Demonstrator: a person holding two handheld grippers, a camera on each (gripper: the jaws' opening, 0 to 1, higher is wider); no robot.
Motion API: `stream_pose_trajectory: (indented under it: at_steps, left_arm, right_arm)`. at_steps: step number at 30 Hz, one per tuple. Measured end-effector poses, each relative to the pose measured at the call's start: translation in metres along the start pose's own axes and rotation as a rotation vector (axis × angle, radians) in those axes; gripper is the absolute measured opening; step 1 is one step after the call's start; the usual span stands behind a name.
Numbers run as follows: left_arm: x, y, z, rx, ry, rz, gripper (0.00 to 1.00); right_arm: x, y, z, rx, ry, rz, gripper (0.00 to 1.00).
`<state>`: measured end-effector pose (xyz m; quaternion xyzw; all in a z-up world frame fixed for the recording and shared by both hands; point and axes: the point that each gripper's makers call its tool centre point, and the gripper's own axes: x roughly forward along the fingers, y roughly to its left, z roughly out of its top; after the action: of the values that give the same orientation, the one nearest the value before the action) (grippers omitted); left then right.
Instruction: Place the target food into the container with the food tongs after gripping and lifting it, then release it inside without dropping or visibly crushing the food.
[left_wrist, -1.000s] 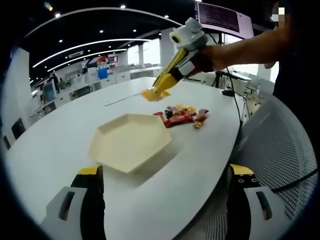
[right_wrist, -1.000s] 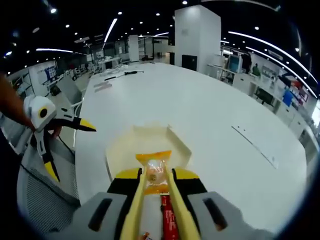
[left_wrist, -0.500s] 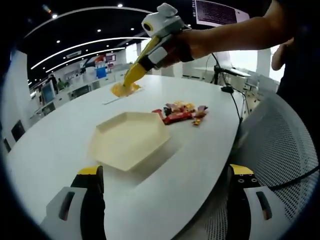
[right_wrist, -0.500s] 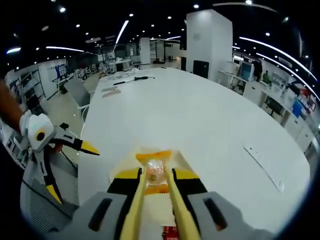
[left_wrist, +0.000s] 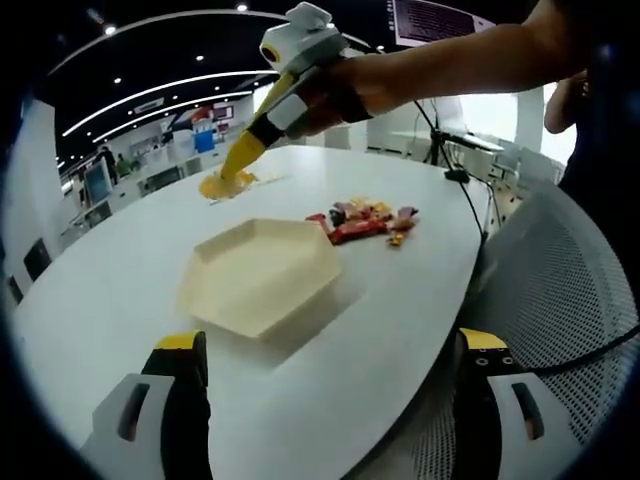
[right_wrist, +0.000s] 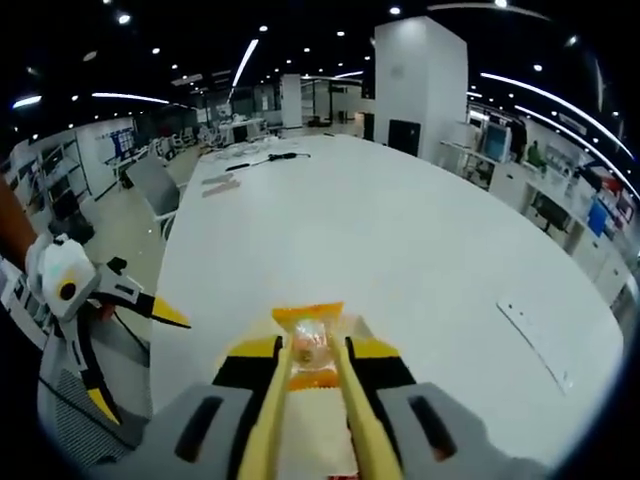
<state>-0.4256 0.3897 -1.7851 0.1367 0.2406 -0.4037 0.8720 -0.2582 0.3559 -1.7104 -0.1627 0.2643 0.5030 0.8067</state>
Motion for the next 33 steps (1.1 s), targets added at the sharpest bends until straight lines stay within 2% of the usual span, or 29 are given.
stream_pose_trajectory:
  at_steps: [4,7,12,20,28,33]
  left_arm:
    - [-0.002,0.006,0.001,-0.023,-0.009,0.02,0.99]
    - [-0.001,0.001,0.001,0.0,-0.006,0.004,0.99]
    - [-0.001,0.002,0.001,-0.011,-0.004,0.009,0.99]
    - [0.0,0.001,-0.001,0.001,0.003,0.003,0.99]
    - [-0.001,0.003,0.0,-0.005,0.0,0.012,0.99]
    - [-0.001,0.003,0.0,-0.003,-0.001,0.013,0.99]
  right_arm:
    - [-0.002,-0.002,-0.002,-0.025,0.0,-0.002,0.25]
    - [-0.003,-0.005,-0.001,-0.016,-0.015,-0.008,0.25]
    - [-0.005,-0.003,0.002,-0.015,-0.035,0.001,0.26]
    - [-0.011,0.001,0.0,-0.045,-0.023,0.004,0.26]
    - [-0.045,-0.004,-0.01,-0.051,-0.044,0.018,0.27]
    - [-0.074,-0.013,-0.028,-0.037,-0.051,-0.008,0.27]
